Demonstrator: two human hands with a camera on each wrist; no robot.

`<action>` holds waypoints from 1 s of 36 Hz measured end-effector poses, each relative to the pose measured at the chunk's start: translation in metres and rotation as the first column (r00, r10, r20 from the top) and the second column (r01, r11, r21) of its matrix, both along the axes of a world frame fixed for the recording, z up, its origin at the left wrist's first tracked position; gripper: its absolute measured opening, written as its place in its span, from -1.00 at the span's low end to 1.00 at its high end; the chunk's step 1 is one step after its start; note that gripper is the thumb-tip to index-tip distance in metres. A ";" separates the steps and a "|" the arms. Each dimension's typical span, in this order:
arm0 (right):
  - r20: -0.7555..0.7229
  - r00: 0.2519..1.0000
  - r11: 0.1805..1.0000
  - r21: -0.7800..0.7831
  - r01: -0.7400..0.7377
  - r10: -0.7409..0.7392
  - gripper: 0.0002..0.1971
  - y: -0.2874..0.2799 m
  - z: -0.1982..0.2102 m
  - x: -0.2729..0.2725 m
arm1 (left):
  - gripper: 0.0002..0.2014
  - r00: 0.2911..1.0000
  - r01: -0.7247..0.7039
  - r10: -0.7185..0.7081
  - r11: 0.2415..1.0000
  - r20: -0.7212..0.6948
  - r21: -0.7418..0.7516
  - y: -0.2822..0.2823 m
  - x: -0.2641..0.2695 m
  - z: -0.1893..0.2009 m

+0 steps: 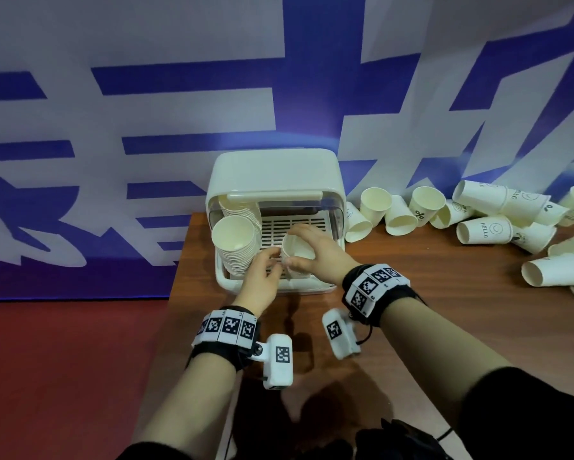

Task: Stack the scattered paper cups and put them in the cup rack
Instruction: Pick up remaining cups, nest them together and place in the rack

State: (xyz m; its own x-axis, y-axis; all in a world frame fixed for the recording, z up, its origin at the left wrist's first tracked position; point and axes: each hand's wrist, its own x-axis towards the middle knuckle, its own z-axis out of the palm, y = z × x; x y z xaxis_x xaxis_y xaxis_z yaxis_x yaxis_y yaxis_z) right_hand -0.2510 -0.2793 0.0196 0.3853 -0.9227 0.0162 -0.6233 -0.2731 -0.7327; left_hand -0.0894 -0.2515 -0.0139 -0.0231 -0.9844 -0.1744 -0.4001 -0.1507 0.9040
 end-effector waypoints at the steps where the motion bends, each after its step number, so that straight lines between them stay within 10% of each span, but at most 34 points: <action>1: 0.013 1.000 1.000 0.024 -0.003 0.003 -0.35 0.000 -0.001 0.000 | -0.66 1.000 -0.003 0.003 1.000 0.011 -0.011 0.000 -0.001 0.000; 17: 0.044 0.994 0.986 0.144 0.089 -0.096 -0.35 0.014 -0.012 -0.015 | -0.60 1.000 -0.028 0.029 0.997 0.009 -0.075 -0.009 -0.011 0.004; 25: 0.251 0.931 0.961 0.138 0.239 -0.267 -0.33 0.037 0.004 -0.045 | -0.46 0.964 -0.062 0.112 0.976 0.241 -0.209 0.003 -0.029 0.020; 32: 0.279 0.765 0.811 0.119 0.573 -0.581 -0.47 0.084 0.017 -0.111 | -0.47 0.955 0.095 0.027 0.916 0.295 -0.390 0.026 -0.082 0.049; 36: 0.190 0.490 0.491 -0.042 0.870 -0.851 -0.54 0.120 0.012 -0.164 | -0.46 0.951 0.193 -0.082 0.911 0.297 -0.364 0.041 -0.124 0.053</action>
State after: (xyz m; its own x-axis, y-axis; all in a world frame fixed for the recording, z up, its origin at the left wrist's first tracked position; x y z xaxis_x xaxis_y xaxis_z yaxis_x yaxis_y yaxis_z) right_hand -0.4151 -0.1596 0.0320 -0.6148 -0.7783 0.1279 -0.5009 0.2601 -0.8255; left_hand -0.2136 -0.2102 0.0394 -0.1695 -0.9655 0.1978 -0.6276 0.2604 0.7337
